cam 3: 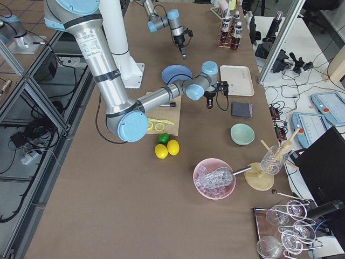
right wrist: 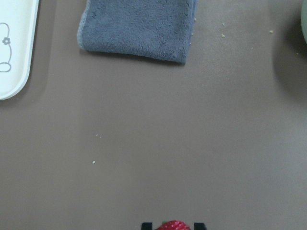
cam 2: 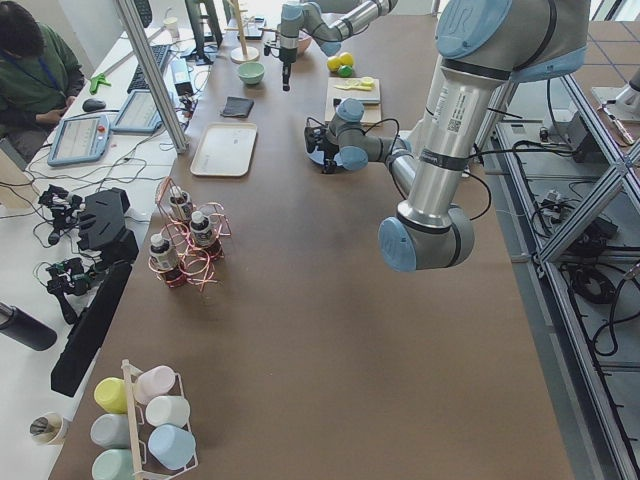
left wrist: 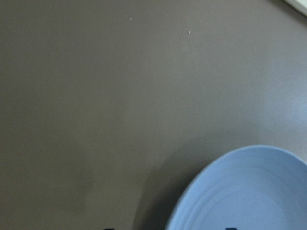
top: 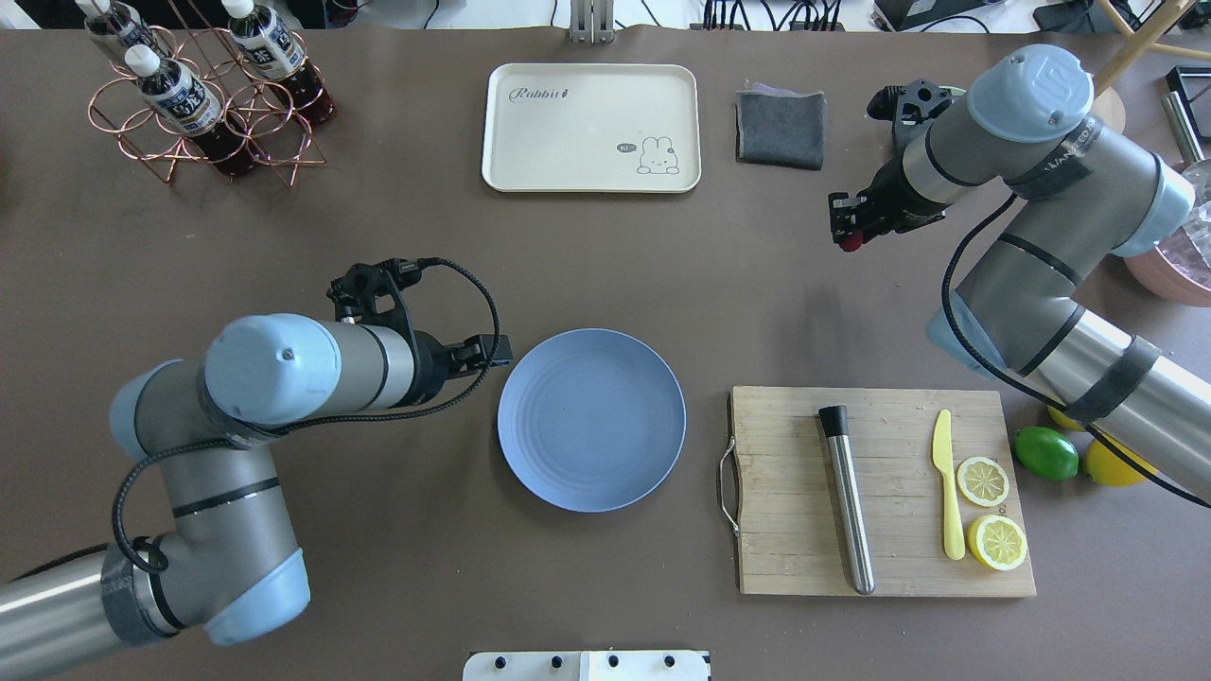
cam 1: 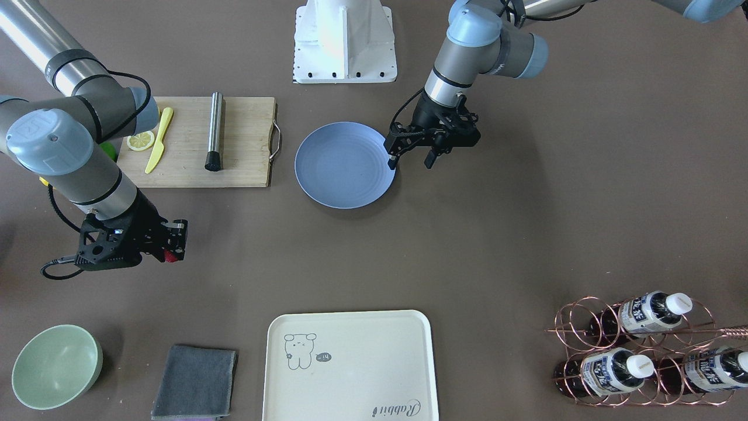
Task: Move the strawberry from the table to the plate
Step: 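Lift the strawberry with the right gripper while the left arm withdraws, then carry the strawberry over the blue plate with the right gripper and lower it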
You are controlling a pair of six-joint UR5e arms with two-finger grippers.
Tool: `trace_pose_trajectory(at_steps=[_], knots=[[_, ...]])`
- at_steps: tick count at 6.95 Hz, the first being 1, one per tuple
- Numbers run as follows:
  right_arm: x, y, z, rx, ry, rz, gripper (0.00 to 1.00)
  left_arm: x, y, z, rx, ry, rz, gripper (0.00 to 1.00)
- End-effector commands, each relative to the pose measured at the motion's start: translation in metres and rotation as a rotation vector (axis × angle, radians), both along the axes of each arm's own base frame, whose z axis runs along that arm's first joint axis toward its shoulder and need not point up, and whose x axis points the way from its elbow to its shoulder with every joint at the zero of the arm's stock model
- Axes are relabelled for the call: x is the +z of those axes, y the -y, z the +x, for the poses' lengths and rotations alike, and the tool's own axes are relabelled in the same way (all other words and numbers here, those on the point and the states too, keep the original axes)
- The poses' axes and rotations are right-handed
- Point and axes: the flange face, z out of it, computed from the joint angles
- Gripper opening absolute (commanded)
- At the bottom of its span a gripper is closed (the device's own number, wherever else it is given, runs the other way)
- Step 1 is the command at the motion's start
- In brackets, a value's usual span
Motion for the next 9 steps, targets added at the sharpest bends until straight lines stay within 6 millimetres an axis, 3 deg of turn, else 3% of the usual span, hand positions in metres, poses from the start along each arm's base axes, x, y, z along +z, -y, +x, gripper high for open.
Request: trace_pose_trajectory(at_steps=[1, 2, 3, 4, 5, 6, 8, 9], knots=[[-0.053, -0.033, -0.016, 0.012, 0.038, -0.028, 0.0, 0.042, 0.051, -0.072, 0.118, 0.169, 0.261, 0.98], [-0.069, -0.053, -0.035, 0.016, 0.052, -0.021, 0.0, 0.062, 0.062, -0.094, 0.142, 0.239, 0.32, 0.98], [-0.079, -0.07, -0.054, 0.013, 0.041, 0.001, 0.0, 0.079, 0.084, -0.137, 0.093, 0.268, 0.316, 0.98], [-0.094, -0.088, -0.07, -0.001, 0.029, 0.024, 0.0, 0.083, 0.099, -0.166, 0.081, 0.25, 0.289, 0.98], [-0.116, -0.1, -0.089, 0.001, 0.037, -0.01, 0.0, 0.087, 0.108, -0.181, 0.055, 0.256, 0.278, 0.98], [-0.14, -0.116, -0.112, 0.024, 0.045, -0.024, 0.0, 0.107, 0.112, -0.212, 0.055, 0.274, 0.258, 0.98], [-0.157, -0.154, -0.152, -0.001, 0.018, 0.008, 0.0, 0.186, 0.102, -0.297, 0.218, 0.335, 0.267, 0.98], [-0.164, -0.183, -0.18, -0.001, 0.015, -0.007, 0.0, 0.223, 0.096, -0.333, 0.234, 0.385, 0.253, 0.98]])
